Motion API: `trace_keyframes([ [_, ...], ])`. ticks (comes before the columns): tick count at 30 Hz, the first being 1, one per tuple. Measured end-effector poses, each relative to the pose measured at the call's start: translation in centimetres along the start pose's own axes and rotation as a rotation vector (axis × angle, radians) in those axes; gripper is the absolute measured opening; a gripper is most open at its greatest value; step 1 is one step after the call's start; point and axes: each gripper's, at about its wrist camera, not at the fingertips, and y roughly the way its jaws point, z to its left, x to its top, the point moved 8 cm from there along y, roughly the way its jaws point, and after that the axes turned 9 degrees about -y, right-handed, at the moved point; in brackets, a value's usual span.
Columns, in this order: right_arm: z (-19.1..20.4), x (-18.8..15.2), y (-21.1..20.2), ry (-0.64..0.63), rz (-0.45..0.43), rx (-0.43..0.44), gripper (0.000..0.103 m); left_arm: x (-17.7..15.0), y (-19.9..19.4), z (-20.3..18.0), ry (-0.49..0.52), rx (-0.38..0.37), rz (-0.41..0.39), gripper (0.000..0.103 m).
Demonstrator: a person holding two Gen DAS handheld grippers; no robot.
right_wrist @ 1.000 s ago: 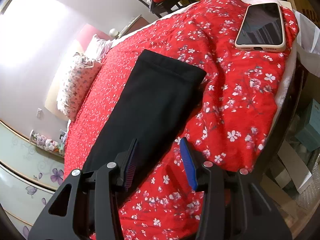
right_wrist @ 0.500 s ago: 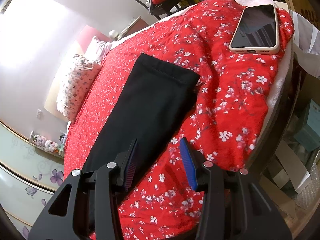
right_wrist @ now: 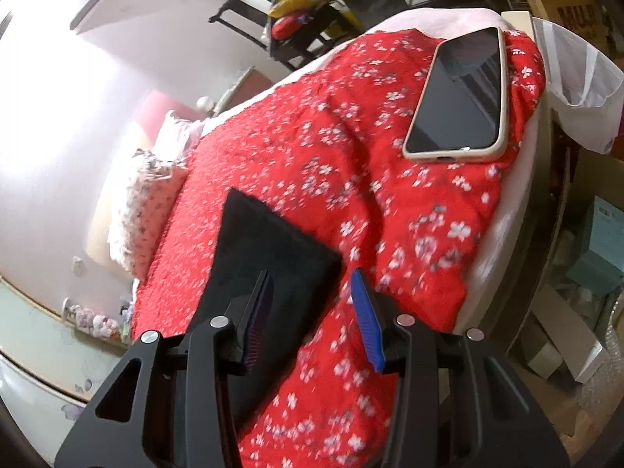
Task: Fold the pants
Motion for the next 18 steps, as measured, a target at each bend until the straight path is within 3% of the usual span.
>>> trace_keyframes([
  [4,0.6,0.1,1.3,0.026,0.035,0.034,0.044,-1.1,-2.4,-3.6,0.108,-0.064,-0.058,0.079],
  [8,2.0,0.0,1.7,-0.043,0.04,0.025,0.044,-5.0,-1.8,-7.1,0.198,-0.134,0.041,0.082],
  [11,3.0,0.1,0.7,-0.088,-0.006,0.043,0.044,-8.7,-0.2,-8.5,0.242,-0.169,0.14,0.082],
  [13,2.8,-0.8,1.5,-0.125,0.071,-0.023,0.044,-10.8,0.6,-8.9,0.267,-0.183,0.183,0.082],
  [15,1.9,-1.1,2.2,-0.088,0.1,-0.057,0.044,-12.3,1.7,-9.3,0.287,-0.2,0.221,0.082],
  [18,0.7,-0.4,2.5,-0.008,0.066,-0.069,0.044,-13.5,2.4,-9.6,0.323,-0.21,0.24,0.082],
])
